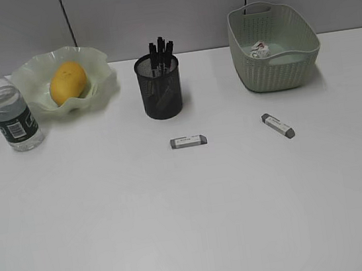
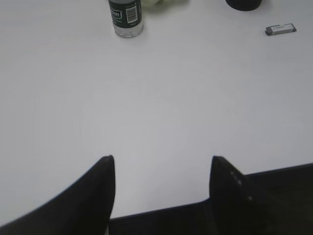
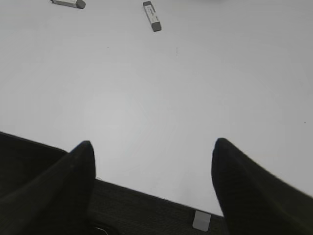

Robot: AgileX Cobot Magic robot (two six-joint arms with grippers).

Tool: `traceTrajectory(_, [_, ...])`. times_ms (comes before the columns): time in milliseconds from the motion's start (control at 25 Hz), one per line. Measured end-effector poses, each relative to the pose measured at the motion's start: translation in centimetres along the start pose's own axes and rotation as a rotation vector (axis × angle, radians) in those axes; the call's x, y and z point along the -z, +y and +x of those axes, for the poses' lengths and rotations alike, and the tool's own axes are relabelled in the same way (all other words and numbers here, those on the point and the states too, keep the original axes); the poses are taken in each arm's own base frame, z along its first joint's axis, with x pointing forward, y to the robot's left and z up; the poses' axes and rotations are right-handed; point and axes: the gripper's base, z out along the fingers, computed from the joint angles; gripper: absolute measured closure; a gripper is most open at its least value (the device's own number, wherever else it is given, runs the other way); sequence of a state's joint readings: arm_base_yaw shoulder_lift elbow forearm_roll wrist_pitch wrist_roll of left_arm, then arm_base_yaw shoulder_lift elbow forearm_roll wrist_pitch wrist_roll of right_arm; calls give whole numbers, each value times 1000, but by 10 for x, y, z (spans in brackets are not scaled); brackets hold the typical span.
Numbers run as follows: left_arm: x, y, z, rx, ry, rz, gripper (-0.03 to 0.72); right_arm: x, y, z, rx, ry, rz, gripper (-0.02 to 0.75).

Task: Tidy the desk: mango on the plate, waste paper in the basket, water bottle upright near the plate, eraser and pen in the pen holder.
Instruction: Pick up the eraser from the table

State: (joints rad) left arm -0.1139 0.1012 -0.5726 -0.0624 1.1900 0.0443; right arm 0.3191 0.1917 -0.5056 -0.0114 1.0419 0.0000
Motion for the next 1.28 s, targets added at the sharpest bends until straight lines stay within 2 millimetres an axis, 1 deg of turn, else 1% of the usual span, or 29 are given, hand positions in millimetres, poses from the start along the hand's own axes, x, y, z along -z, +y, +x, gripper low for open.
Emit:
traceTrajectory(240, [0,0,0,0,-2,1,222,0,0,0,0,-1,0,153])
traceTrajectory(320, [-1,0,-1,0,-8,0,222,1,0,-4,0,-10,0,153])
traceTrajectory(480, [-2,0,-2,1,-29,-1,225,-2,0,-30,1,-54,0,153])
traceTrajectory(600, [-4,0,-4,2,-54,-1,225,-17,0,-53,6,-50,4,153])
traceTrajectory(720, [-8,1,-3,3,-65,-1,227,-45,0,-73,16,-19,4,153])
traceTrajectory(880, [-10,1,-3,4,-73,-2,228,-89,0,-90,55,66,1,153])
traceTrajectory(920, [-10,1,-3,4,-72,-2,228,-104,0,-94,64,110,-1,153])
traceTrajectory(1000, [-10,1,-3,4,-72,-2,228,-124,0,-101,89,165,-4,153])
traceTrajectory(1280, [-10,1,-3,4,-73,-2,228,-213,1,-128,163,405,-26,153])
